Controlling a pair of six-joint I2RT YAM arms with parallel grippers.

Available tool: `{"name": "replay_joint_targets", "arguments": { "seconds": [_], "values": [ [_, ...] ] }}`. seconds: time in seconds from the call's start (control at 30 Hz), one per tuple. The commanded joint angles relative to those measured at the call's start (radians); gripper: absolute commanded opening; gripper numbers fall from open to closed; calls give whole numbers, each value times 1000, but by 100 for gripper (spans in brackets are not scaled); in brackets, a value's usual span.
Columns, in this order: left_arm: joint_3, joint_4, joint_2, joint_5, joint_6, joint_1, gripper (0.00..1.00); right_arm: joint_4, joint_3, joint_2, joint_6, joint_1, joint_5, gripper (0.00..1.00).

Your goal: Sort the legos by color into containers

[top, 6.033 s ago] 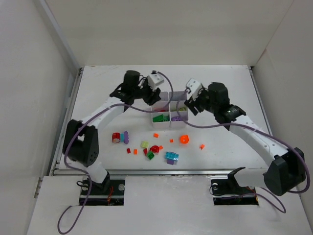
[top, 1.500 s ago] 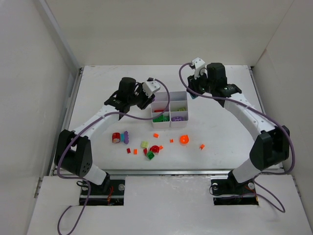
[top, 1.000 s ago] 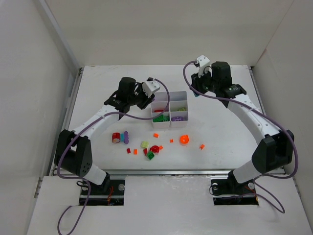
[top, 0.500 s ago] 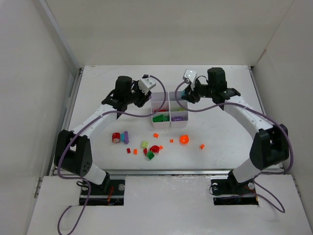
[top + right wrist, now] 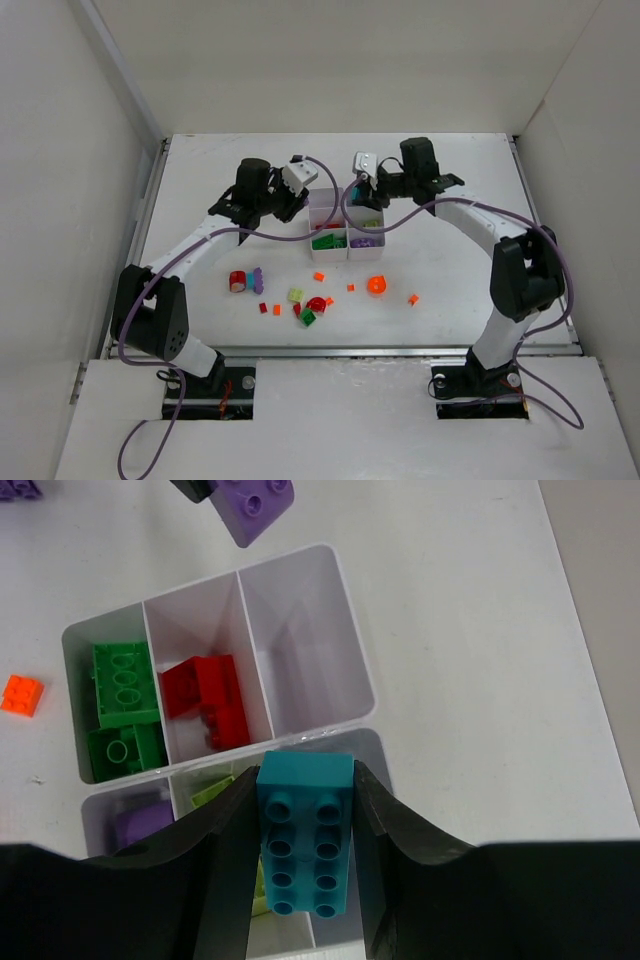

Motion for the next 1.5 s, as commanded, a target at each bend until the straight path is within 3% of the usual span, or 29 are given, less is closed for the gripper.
{"name": "replay_joint_targets", "arguments": {
  "seconds": [0.0, 0.03, 0.13, 0.37, 0.57, 0.73, 0.93, 1.07, 1.1, 1.23, 1.47],
  "values": [
    [-3, 47, -45, 3, -20, 0, 0, 53, 49, 0, -49, 7, -51, 5],
    [-3, 47, -45, 3, -20, 0, 0, 53, 49, 0, -58, 7, -51, 13],
    [-13, 47, -45, 3, -20, 9, 0, 53, 40, 0, -58, 16, -22, 26],
    [-22, 57, -45, 3, -20, 9, 0, 62, 61, 27, -67, 16, 29, 32],
    [-31, 57, -54, 3, -20, 9, 0, 62, 70, 37, -77, 34, 47, 48],
    [-31, 57, -54, 3, -20, 9, 0, 62, 70, 28, -77, 43, 35, 74],
    [-31, 57, -54, 3, -20, 9, 0, 62, 52, -17, -77, 44, 35, 78],
    [-40, 46, -64, 12, 14, 9, 0, 62, 40, -78, 46, 44, 108, 79],
    [-40, 46, -64, 23, 14, 9, 0, 62, 29, -94, 64, 44, 128, 89],
    [-40, 37, -73, 43, 34, 9, 0, 62, -64, -195, 107, 25, 277, 89],
    [-16, 28, -53, 78, 61, -12, 0, 62, -213, -330, 235, -28, 388, 90]
  ]
}}
